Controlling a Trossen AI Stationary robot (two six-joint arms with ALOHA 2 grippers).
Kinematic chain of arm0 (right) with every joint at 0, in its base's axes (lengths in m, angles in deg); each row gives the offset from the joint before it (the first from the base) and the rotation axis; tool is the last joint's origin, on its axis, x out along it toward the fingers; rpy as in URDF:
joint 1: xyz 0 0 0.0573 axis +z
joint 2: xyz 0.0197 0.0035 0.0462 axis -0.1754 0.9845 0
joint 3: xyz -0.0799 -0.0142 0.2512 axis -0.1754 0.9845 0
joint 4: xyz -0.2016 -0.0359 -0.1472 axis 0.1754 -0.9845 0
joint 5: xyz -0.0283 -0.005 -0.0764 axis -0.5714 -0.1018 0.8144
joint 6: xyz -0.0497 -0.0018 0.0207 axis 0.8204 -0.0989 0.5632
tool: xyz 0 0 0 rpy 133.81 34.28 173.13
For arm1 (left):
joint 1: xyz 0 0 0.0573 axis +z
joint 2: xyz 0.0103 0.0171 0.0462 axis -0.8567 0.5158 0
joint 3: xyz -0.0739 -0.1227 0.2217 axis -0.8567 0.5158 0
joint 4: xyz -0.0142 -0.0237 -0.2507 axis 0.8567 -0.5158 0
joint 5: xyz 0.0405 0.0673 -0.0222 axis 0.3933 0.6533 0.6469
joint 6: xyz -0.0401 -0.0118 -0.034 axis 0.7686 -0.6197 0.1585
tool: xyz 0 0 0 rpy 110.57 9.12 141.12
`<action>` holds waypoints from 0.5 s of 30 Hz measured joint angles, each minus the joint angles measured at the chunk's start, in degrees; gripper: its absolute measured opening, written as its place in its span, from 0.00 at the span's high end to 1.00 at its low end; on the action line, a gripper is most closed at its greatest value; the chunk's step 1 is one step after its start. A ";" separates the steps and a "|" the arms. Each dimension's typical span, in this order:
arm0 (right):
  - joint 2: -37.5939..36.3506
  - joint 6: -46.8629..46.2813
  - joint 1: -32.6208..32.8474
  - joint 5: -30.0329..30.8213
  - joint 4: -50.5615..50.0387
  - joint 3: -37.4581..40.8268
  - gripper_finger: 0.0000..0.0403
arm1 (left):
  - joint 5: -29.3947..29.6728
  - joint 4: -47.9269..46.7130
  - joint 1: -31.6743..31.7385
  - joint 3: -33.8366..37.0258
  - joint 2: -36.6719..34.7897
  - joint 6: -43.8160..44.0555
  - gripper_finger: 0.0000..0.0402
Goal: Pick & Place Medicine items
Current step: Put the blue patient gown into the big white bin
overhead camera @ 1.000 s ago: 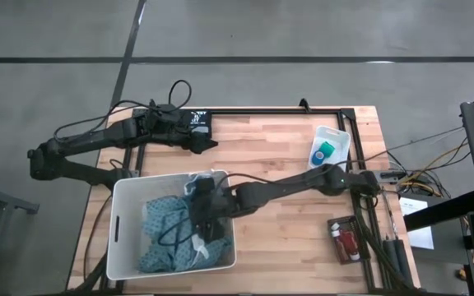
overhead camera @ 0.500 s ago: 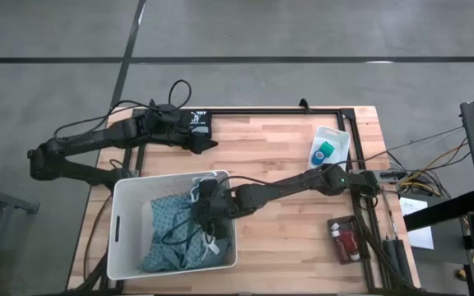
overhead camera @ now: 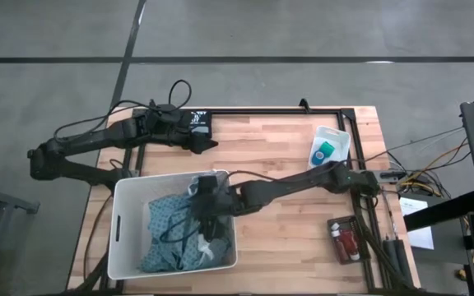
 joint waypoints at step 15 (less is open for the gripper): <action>-7.25 5.61 1.07 4.60 1.63 -0.05 0.25 | 0.00 -0.02 0.00 0.00 0.00 -0.02 0.02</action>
